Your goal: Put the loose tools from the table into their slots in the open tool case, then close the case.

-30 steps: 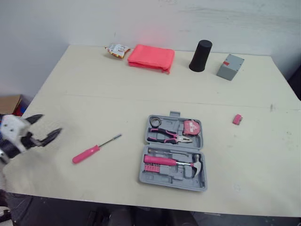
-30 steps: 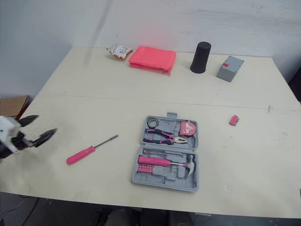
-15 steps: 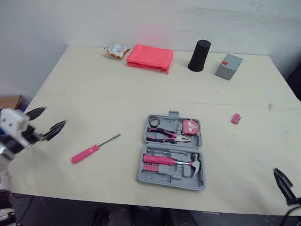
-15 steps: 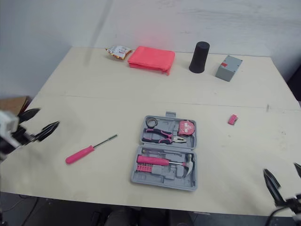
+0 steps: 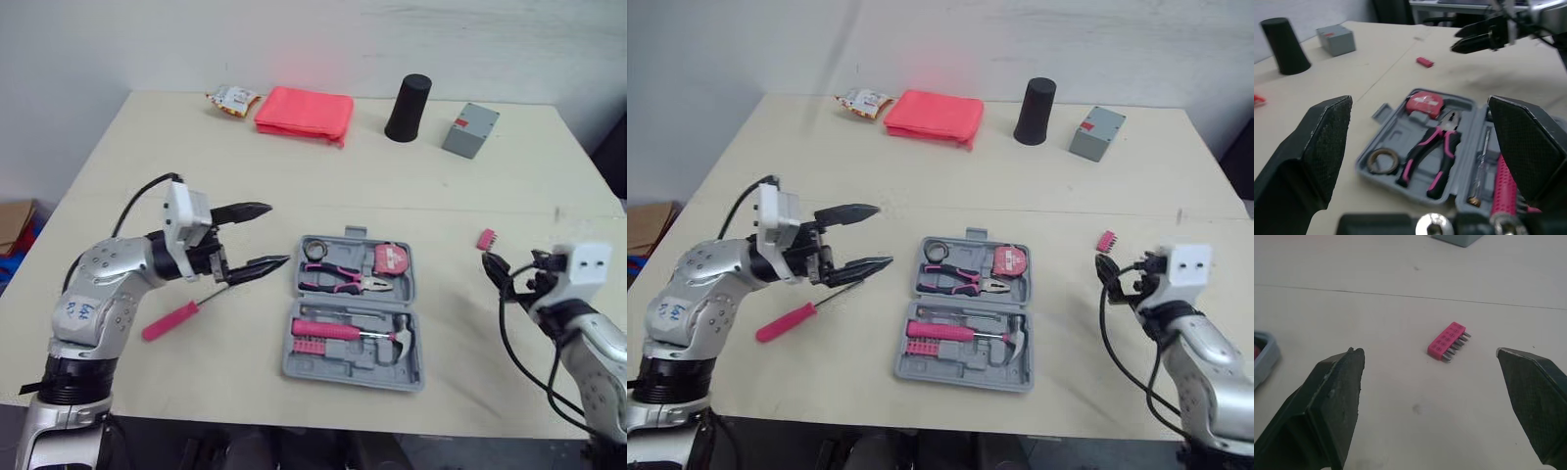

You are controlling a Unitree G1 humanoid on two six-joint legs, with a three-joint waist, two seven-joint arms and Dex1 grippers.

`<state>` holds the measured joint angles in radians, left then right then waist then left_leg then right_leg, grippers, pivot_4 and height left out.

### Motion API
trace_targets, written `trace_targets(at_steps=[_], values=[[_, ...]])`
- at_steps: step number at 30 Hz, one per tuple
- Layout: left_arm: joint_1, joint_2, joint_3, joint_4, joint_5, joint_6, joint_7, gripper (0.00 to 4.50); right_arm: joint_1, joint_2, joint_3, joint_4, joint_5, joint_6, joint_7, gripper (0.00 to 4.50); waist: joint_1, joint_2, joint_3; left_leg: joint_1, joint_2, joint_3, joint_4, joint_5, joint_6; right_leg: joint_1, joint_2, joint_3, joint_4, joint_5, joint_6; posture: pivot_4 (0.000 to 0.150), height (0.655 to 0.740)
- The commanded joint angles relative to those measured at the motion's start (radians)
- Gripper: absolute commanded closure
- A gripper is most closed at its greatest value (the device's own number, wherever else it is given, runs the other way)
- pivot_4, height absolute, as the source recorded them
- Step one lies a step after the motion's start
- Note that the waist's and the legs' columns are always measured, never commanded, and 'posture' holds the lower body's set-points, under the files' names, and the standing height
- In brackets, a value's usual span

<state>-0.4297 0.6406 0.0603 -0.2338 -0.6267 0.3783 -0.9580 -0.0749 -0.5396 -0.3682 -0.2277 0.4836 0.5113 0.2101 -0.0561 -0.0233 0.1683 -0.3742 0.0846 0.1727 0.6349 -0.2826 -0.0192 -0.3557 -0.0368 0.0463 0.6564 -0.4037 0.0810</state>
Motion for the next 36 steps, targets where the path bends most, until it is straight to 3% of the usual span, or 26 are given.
trace_targets(at_steps=[1, 12, 29, 32, 36], values=[[-0.026, -0.022, -0.022, -0.051, -0.022, 0.018, -0.01, 0.02, -0.119, 0.048, 0.022, 0.114, -0.061, 0.033, -0.101, 0.0, -0.004, -0.001, 0.001, 0.001, 0.0, 0.001, 0.0, 0.001, 0.0, -0.001, 0.001, 0.002, 0.002, 0.0, 0.0, 0.15, 0.74], [-0.014, -0.049, -0.058, -0.082, 0.004, 0.022, -0.02, 0.02, -0.351, 0.186, 0.035, 0.455, -0.207, -0.083, -0.265, 0.0, -0.006, 0.0, 0.001, 0.0, 0.004, 0.004, 0.0, 0.002, -0.002, -0.004, 0.006, 0.008, 0.004, 0.001, 0.0, 0.15, 0.74], [-0.001, -0.055, -0.075, -0.097, 0.007, 0.026, -0.025, 0.02, -0.452, 0.263, 0.003, 0.599, -0.23, -0.111, -0.415, 0.0, -0.028, 0.0, 0.001, 0.001, 0.005, 0.004, 0.003, 0.002, -0.002, -0.003, 0.007, 0.008, 0.006, 0.001, 0.001, 0.15, 0.74], [-0.003, -0.054, -0.077, -0.097, 0.005, 0.029, -0.025, 0.0, -0.459, 0.278, 0.002, 0.613, -0.229, -0.105, -0.424, 0.81, -0.028, 0.0, 0.001, 0.001, 0.005, 0.004, 0.003, 0.002, -0.002, -0.003, 0.007, 0.008, 0.006, 0.001, 0.001, 0.15, 0.74], [-0.005, -0.054, -0.076, -0.096, 0.006, 0.031, -0.024, 0.0, -0.453, 0.285, 0.005, 0.606, -0.23, -0.111, -0.409, 2.75, -0.028, -0.001, 0.001, 0.001, 0.006, 0.004, 0.003, 0.002, -0.002, -0.003, 0.008, 0.008, 0.006, 0.001, 0.001, 0.15, 0.74]])
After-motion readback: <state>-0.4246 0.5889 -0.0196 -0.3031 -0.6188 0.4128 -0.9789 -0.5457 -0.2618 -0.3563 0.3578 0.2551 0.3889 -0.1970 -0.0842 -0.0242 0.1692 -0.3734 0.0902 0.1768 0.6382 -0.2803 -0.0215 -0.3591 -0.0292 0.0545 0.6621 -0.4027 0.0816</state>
